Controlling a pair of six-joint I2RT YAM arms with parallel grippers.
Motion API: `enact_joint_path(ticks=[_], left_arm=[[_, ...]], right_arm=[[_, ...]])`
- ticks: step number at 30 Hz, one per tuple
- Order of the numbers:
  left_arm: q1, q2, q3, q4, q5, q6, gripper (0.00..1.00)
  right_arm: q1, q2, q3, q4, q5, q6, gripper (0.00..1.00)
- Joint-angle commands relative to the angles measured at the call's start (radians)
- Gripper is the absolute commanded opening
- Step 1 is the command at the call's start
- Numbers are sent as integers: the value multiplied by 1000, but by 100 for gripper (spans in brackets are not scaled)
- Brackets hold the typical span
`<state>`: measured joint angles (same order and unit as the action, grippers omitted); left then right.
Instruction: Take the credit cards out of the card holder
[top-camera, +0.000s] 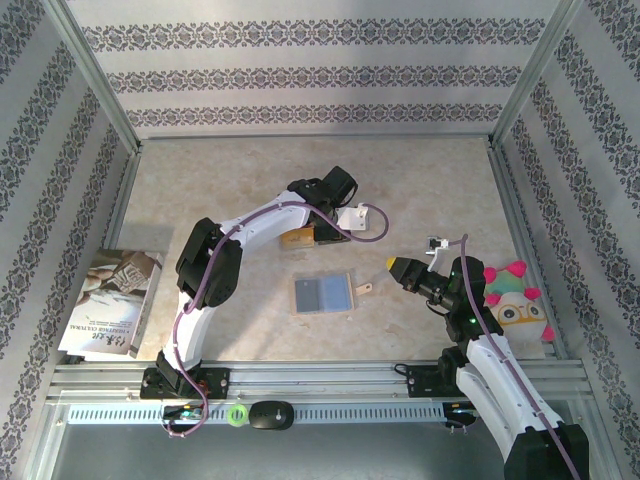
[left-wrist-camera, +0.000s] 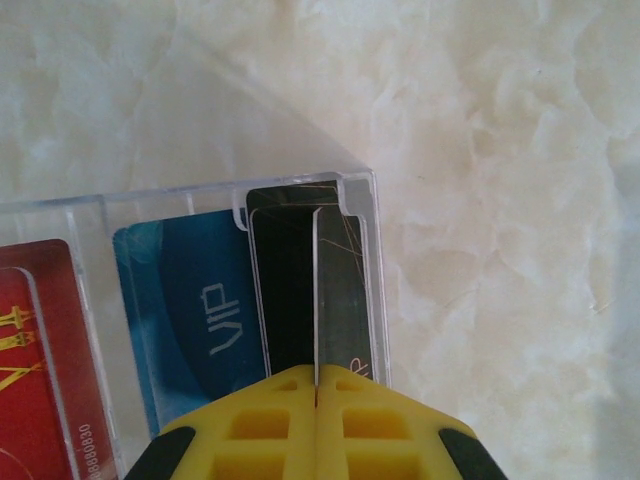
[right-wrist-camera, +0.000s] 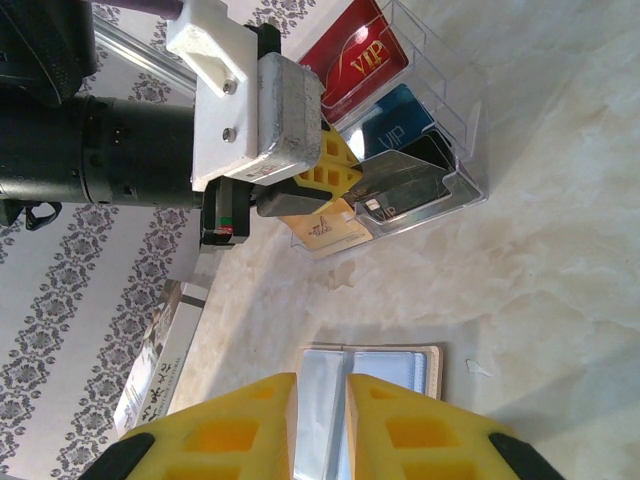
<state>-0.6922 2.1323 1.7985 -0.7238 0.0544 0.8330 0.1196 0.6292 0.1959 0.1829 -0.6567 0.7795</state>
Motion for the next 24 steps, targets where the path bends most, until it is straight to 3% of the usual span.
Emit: enact_joint_path(ticks=[1,12,20,24], left_arm=[[11,-8,-16,30,-17,-14,0],[11,-29,5,58,-22,-71,20],[14,-51,26,87,-29,-137,19],[44,-312,-145,409,44,-464,26]], right_arm=[[-6,-6,11,19,-19,3,21],[-7,-6,10,20,-21,8,23],[-5,12,8,-1,-29,-4,26],[104,130,53,-57,-3,-89,30]])
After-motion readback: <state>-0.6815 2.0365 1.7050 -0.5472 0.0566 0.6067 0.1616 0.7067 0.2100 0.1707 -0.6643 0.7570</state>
